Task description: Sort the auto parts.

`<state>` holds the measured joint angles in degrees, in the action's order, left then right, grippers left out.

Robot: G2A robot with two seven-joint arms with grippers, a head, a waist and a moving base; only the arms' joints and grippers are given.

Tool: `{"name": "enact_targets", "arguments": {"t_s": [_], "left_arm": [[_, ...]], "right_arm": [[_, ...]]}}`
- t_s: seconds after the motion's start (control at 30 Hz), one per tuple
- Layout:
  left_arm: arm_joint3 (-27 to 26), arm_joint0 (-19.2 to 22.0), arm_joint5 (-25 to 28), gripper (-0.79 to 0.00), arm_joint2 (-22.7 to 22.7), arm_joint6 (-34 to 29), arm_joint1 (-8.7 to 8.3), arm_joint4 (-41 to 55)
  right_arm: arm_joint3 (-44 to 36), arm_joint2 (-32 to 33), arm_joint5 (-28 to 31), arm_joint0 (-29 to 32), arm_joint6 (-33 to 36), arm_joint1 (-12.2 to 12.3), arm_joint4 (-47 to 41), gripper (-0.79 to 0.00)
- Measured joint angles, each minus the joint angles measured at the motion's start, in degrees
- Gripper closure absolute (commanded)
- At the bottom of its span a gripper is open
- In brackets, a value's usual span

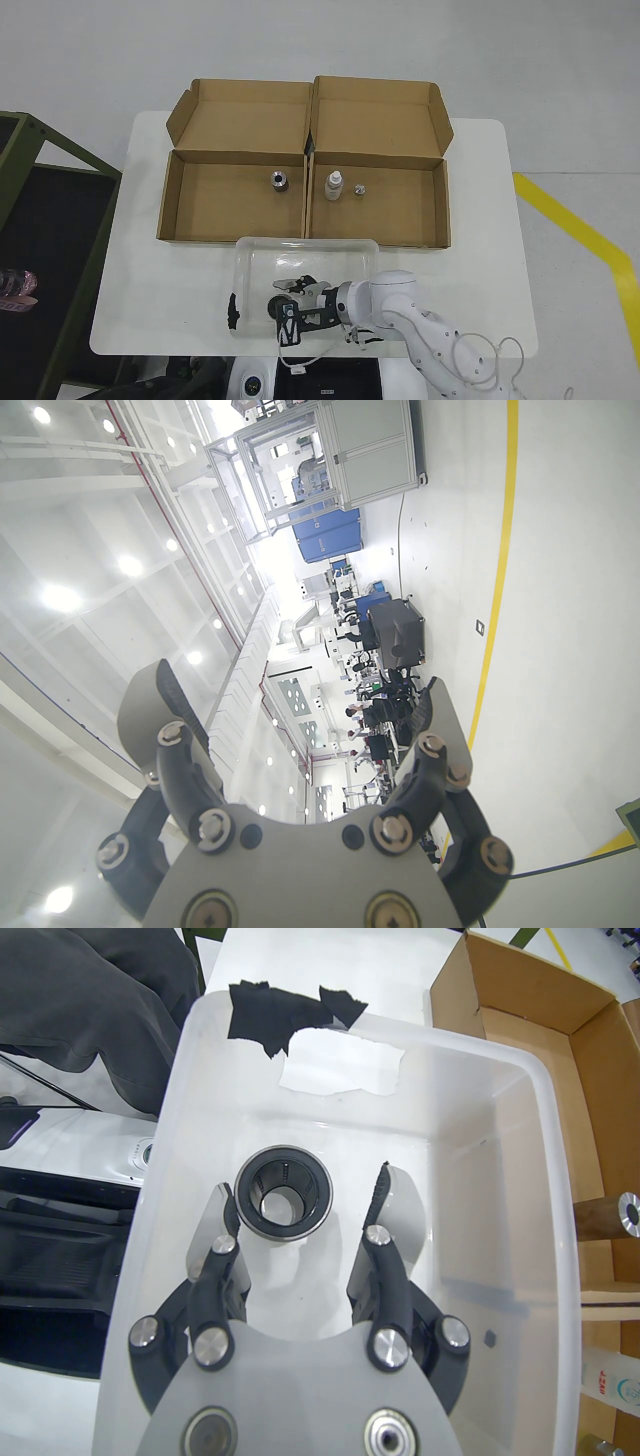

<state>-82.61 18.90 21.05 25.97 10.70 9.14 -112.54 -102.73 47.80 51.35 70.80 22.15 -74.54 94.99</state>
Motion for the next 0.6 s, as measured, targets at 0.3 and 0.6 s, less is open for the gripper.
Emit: {"name": "enact_targets", "arguments": {"t_s": [0.3,0.6], "left_arm": [[0.00,0.00,0.00,-0.785,0.00,0.00,0.00,0.00],[0.00,0.00,0.00,-0.785,0.00,0.00,0.00,0.00]], "right_arm": [[2.40,-1.72,-1.35,-1.88,-0.30,-0.24,-0.39,-0.496],[4.61,-3.43,-2.07,-3.99,-0.62,-0.68,-2.43,-0.480]]}}
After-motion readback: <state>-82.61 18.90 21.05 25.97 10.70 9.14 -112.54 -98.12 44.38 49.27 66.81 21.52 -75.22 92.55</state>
